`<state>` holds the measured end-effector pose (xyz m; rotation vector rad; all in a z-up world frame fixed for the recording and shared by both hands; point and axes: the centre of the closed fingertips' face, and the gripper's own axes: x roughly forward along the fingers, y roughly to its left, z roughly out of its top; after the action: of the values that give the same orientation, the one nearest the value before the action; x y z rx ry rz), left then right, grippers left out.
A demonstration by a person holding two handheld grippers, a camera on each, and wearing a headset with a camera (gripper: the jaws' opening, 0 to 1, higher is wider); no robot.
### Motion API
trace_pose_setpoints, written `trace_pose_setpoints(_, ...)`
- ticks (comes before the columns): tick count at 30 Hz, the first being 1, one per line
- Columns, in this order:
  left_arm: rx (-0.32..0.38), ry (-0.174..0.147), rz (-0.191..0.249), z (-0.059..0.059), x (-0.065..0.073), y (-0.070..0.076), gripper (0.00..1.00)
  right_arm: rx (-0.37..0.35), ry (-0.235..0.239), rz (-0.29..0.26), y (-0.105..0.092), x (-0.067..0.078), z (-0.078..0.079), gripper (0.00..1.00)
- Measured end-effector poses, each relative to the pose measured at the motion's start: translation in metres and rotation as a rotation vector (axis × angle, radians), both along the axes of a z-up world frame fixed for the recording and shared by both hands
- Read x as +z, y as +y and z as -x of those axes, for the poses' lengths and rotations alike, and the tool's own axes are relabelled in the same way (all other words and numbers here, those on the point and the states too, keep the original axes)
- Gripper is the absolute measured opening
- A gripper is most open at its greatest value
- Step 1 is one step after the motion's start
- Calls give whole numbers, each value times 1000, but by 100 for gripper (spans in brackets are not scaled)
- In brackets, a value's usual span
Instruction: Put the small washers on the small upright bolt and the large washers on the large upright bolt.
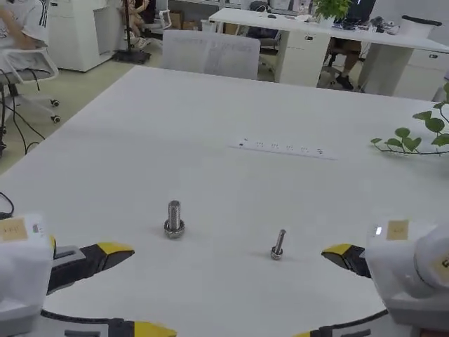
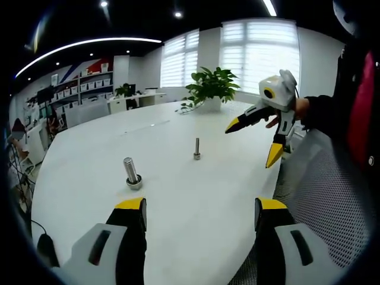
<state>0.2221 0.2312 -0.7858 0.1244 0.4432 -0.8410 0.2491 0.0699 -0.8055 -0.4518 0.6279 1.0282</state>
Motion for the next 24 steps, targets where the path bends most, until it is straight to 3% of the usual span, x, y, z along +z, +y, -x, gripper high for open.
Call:
trace_pose_setpoints(7, 1, 9, 36, 10, 2, -4, 74, -32, 3, -12, -9, -9, 16, 92)
trace_pose_setpoints(11, 0, 13, 34, 11, 2, -4, 74, -56, 1, -34, -11, -8, 17, 92)
trace_pose_setpoints(14, -2, 11, 58, 12, 7, -7, 74, -63, -12, -42, -10, -6, 19, 92)
trace_pose_setpoints(24, -20, 22, 49, 15, 3, -10, 73, -89, -17, -50, -12, -7, 21, 92)
